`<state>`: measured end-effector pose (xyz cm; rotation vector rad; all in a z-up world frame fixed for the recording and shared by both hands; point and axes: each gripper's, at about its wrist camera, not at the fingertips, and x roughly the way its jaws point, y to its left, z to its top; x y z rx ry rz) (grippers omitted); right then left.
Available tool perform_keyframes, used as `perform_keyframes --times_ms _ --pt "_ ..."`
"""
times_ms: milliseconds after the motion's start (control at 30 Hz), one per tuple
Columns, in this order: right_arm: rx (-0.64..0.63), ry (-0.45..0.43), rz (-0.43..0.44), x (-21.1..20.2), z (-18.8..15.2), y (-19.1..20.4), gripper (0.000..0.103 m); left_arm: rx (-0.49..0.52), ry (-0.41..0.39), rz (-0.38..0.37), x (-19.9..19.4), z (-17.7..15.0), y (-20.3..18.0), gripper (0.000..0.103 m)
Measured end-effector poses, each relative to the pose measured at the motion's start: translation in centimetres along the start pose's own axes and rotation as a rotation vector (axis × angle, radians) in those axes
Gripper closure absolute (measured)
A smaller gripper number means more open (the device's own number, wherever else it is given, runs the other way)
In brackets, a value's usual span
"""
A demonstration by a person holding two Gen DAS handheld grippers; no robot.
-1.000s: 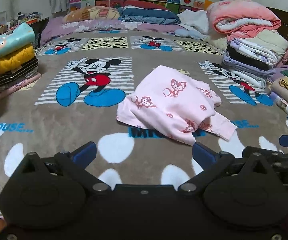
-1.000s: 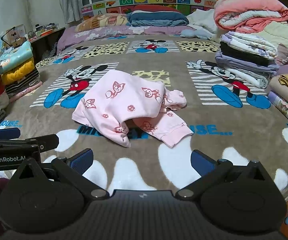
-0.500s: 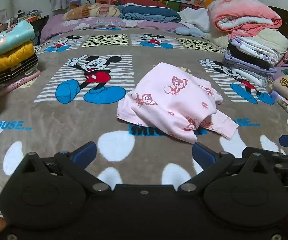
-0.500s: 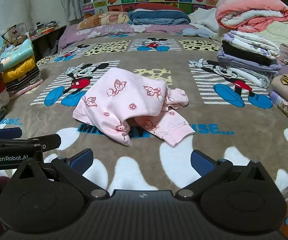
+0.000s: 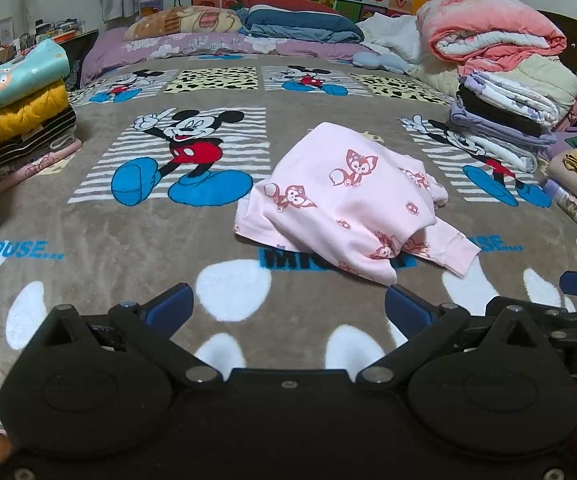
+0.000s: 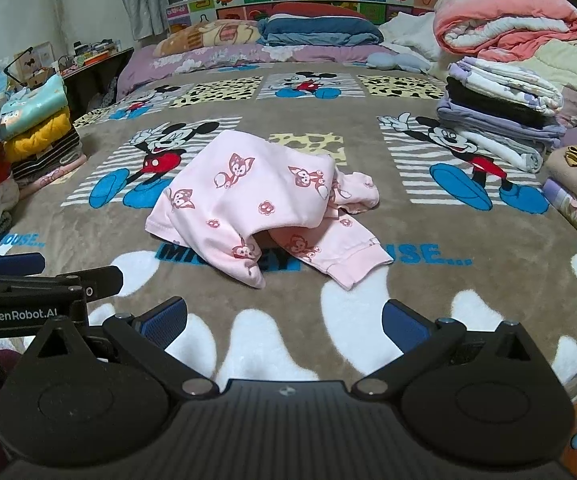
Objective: Fold clothes
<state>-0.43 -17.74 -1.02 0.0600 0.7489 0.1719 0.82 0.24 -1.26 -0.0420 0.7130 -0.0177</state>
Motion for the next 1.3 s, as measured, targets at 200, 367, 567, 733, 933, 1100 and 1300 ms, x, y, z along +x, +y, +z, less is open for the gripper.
perform_keyframes --times_ms 200,367,567,733,933,1100,1300 --pt "0.000 0.002 0.002 0.1 0.0 0.0 0.000 -0.002 0.000 0.000 0.1 0.0 0.1 0.000" --pt "-0.001 0.003 0.004 0.1 0.0 0.0 0.000 -0.002 0.005 0.001 0.4 0.1 0.1 0.000" --pt "0.008 0.002 0.009 0.3 0.2 -0.1 0.000 -0.003 0.014 0.003 0.9 0.2 0.3 0.000" --pt "0.021 0.010 0.022 1.1 0.4 -0.3 0.000 -0.004 0.022 0.005 1.3 0.3 0.4 0.000" --pt "0.041 0.016 0.057 2.2 0.5 -0.8 0.000 -0.004 0.054 0.004 3.0 0.3 0.3 0.000" --pt "0.096 -0.009 0.131 3.4 0.3 -2.0 0.000 -0.004 0.081 0.004 4.5 0.3 0.2 0.000" --pt "0.160 -0.061 0.209 4.8 0.1 -3.7 0.000 0.016 0.118 0.002 6.3 0.0 -0.3 0.000"
